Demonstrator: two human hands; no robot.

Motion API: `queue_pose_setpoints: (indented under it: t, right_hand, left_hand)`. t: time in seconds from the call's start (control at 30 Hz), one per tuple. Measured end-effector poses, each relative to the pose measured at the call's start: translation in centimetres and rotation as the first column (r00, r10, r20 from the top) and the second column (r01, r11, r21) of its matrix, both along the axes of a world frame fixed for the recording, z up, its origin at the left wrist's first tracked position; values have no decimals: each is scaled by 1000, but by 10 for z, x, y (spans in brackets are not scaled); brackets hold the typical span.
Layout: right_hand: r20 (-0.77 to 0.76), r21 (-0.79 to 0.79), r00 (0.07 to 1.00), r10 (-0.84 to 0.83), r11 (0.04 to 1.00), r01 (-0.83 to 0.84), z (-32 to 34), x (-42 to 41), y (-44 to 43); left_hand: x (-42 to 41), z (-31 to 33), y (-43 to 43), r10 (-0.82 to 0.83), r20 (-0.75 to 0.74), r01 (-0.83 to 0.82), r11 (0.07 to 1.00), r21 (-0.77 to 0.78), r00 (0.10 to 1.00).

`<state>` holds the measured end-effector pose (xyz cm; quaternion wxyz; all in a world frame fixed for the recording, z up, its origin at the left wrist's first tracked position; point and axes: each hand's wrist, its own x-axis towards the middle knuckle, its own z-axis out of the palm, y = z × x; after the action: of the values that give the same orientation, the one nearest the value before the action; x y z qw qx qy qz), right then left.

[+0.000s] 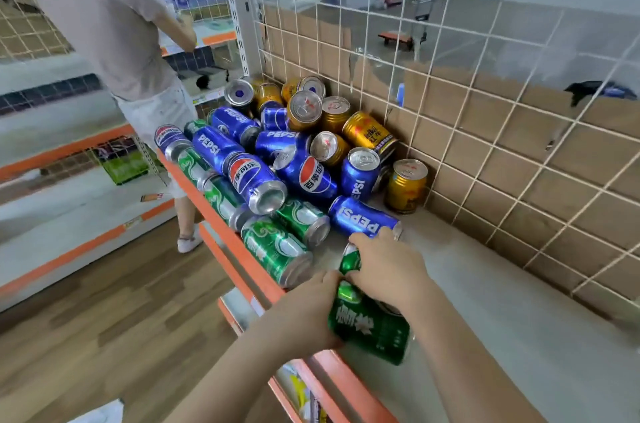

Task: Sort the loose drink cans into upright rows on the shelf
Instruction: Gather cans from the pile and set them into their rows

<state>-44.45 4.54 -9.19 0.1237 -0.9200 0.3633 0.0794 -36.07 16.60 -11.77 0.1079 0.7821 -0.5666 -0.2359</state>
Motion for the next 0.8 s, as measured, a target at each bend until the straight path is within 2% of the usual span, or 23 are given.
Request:
queue_pose_setpoints:
  t: [0.13, 0.33, 0.5, 0.6, 0.7, 0.73, 0.8]
  right_hand:
    - [-34, 18, 999, -40, 999, 41, 6, 4, -3]
    - [83, 51, 982, -172, 984, 168, 9, -5, 0]
    - [123, 122, 939, -320, 944, 306, 11, -23, -1]
    - [165, 146, 893, -418, 906, 396, 14, -39, -1]
    - [244, 178, 808, -537, 844, 507, 23, -66, 1]
    - [276, 194, 780, -562, 827, 527, 25, -75, 1]
    - [362, 249, 707, -607, 794, 554, 28, -94, 3]
  left_hand:
    - [12, 2, -8, -68, -19, 68, 998, -3, 998]
    - [25, 7, -18, -193, -37, 191, 980, -53, 981]
    - [28, 9, -25, -257, -178, 240, 964, -111, 950]
    - [21, 15, -28, -295, -335, 263, 955, -136, 895]
    - [6, 23, -36, -328, -520, 268, 945, -188, 789]
    - [1, 24, -40, -344, -516, 271, 939, -213, 785]
    - [-13, 24, -48, -366, -413, 283, 926, -250, 834]
